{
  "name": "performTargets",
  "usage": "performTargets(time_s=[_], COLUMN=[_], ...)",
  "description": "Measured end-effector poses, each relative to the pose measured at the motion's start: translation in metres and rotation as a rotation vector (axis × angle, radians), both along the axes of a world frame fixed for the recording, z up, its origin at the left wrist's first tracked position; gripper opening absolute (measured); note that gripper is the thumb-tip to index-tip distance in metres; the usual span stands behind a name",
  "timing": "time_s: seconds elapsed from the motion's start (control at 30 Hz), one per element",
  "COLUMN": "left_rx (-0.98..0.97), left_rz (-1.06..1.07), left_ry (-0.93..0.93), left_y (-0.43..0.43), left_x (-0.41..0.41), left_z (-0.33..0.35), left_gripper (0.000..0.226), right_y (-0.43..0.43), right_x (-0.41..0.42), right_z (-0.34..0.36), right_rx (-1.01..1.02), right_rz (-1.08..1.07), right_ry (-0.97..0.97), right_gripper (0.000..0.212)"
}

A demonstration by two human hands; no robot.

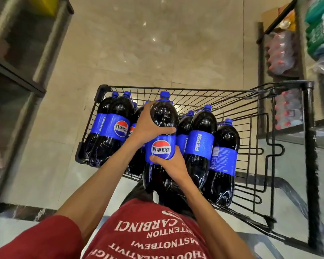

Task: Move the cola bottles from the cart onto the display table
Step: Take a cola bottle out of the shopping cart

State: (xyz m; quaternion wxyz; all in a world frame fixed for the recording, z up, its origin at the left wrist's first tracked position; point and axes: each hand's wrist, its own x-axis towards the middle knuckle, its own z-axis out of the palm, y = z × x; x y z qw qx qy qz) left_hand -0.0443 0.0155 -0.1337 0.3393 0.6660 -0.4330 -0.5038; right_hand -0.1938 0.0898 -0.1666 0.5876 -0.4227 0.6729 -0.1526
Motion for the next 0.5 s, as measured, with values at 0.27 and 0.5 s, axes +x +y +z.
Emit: performTargets(time_s=[0.27, 0.5], left_rx=[-0.093, -0.171], left_rz=[0.224, 0.475], left_ry=[-0.017, 0.064], left_y=[0.036, 0.094], left_x=[0.012, 0.014], left_z=[0.033, 0.06], left_gripper=[0.107, 0.102], right_y=[0.001, 0.007], right_x=[0.002, 0.0], right_z=[0.02, 0.033], right_rx=[-0.097, -0.155], right_rz=[0.207, 0.479], right_ry=[-0.069, -0.125], right_gripper=[0.08, 0.084])
